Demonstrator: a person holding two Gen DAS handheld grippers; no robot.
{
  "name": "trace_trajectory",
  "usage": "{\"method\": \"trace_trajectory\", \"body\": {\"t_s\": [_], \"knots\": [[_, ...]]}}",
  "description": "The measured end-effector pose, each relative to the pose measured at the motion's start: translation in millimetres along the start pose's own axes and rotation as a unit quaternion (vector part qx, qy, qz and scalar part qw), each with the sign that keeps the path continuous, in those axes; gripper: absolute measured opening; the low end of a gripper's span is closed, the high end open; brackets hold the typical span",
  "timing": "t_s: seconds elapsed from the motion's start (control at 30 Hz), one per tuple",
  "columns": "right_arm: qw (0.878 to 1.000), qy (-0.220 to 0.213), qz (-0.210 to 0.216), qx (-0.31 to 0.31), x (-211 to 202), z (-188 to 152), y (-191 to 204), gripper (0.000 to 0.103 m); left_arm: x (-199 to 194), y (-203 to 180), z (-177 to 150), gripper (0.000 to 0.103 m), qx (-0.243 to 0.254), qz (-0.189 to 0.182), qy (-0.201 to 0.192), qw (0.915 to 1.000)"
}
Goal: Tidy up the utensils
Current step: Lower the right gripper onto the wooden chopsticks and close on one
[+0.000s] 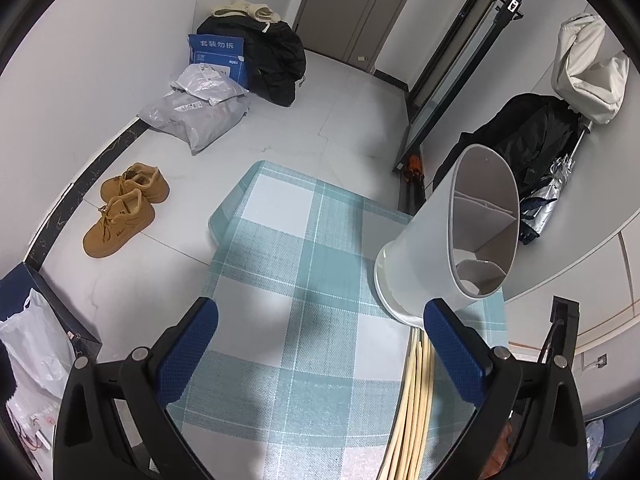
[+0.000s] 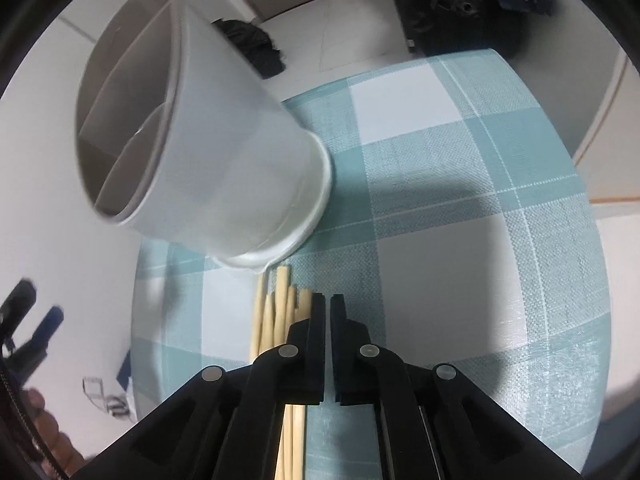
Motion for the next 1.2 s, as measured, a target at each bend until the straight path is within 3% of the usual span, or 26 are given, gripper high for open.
{"method": "trace_trajectory", "body": {"t_s": [0.2,0.4,0.53,0.67,0.8,1.03,1.2], "knots": [[0.995,0.02,-0.057,-0.077,1.2,-3.8,14.3,0.019,1.4,-0.3,0.2,0.1,-0.002,0.002,0.0,1.0],[0.988,0.024,-0.095,-0.115,12.3,-7.7,33.8,0.02,1.3,4.7,-0.6,0.1,-0.005,0.006,0.001,1.0],[0.974,0.02,-0.145,-0.173,15.5,-11.5,47.2,0.02,-0.3,8.5,1.0,0.1,-0.008,0.005,0.0,1.0],[0.965,0.026,-0.165,-0.201,22.0,-14.4,58.3,0.021,-0.2,11.5,1.1,0.1,-0.013,0.004,0.001,0.9999],[0.965,0.034,-0.163,-0.202,34.1,-11.1,68.4,0.021,0.4,16.6,0.6,0.1,-0.016,0.008,0.002,0.9998],[0.976,0.024,-0.129,-0.172,14.0,-0.4,58.8,0.003,2.5,20.1,0.1,0.1,-0.022,0.009,0.008,0.9997],[0.986,0.018,-0.101,-0.135,3.3,0.1,51.6,0.003,3.8,16.1,-0.7,0.1,-0.016,0.01,0.01,0.9998]]}}
Point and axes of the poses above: each gripper's, at about its wrist camera, not at the fingertips, and x roughly the way its jaws point, y to its left, z to its top, the point moved 8 cm from there along x, roughly the way its jaws point, and after that the axes turned 1 degree about y, right-handed, at the moved point
